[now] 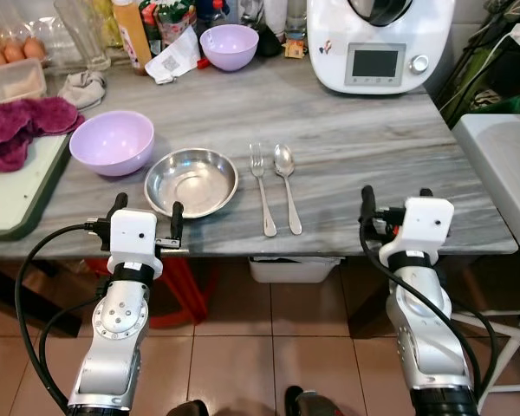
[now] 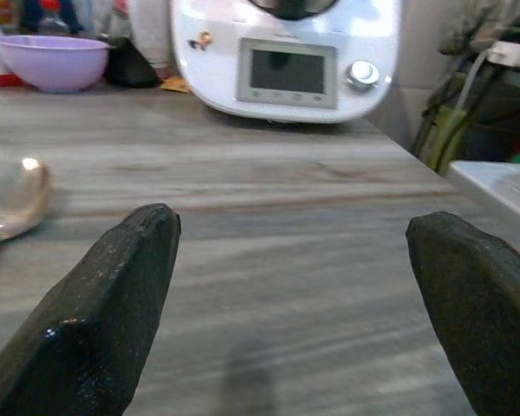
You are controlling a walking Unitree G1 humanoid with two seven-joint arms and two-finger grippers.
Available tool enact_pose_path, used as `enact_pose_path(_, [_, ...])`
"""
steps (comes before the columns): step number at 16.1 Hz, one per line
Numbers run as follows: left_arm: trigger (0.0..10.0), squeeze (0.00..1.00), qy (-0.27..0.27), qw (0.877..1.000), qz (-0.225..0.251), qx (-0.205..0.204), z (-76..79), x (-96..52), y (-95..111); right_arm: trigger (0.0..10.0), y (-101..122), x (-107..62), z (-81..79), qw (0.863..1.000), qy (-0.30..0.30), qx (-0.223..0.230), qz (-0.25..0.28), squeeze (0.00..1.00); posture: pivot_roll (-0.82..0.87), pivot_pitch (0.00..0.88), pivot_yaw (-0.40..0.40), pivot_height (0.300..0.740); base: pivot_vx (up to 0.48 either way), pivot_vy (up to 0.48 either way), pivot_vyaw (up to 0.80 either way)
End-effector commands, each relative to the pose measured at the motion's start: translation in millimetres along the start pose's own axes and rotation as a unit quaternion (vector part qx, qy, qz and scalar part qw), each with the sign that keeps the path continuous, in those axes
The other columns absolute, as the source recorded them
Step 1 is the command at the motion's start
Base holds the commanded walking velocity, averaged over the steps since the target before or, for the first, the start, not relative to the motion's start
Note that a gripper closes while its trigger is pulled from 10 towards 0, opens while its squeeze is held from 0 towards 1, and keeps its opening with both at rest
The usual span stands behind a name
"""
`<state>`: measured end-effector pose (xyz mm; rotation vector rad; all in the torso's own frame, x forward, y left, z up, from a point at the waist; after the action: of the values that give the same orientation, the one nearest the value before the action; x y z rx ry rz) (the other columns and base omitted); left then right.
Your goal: Setting the table
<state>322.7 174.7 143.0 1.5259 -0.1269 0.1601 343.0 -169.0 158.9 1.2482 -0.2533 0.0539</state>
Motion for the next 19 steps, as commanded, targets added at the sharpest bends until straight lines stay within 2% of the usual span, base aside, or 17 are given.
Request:
enact_pose_path(1, [10.0, 0.0, 0.004, 1.0, -0.003, 0.006, -3.9, 0.1, 1, 10.0, 5, 0.5, -3.2, 1.0, 0.007, 0.0, 0.012, 0.0, -0.07, 0.19, 0.024, 0.74, -0.277, 0.0, 0.0])
enact_pose_path(11, [10.0, 0.0, -0.003, 1.0, -0.005, 0.004, 2.8, 2.7, 0, 10.0, 17, 6.1, -18.6, 0.998, 0.046, -0.003, 0.035, 0.0, -0.08, 0.203, 0.011, 0.74, -0.325, 0.0, 0.0])
enact_pose_path(15, [10.0, 0.0, -0.011, 1.0, -0.009, 0.005, 6.7, 2.1, -3, 10.0, 17, 9.6, -13.1, 0.998, 0.043, -0.009, 0.036, 0.0, -0.09, 0.195, 0.007, 0.74, -0.334, 0.0, 0.0])
enact_pose_path(19, [10.0, 0.0, -0.01, 1.0, 0.003, 0.007, 5.2, 7.5, 1, 10.0, 20, 11.6, -20.5, 0.997, 0.054, -0.015, 0.044, 0.0, -0.09, 0.181, 0.005, 0.74, -0.293, 0.0, 0.0])
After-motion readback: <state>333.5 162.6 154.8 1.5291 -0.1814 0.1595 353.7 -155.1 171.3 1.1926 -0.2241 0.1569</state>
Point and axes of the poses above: a point about 5 cm out from each wrist's last joint towards the gripper, its own x axis pointing out of the wrist towards the gripper, its own y axis along the axis of the wrist's last joint, z = x × y, the point moved 4 cm from there along x, pointing out of the wrist towards the gripper, and after that the axes turned 14 degrees about -x, right-handed, at the moved point
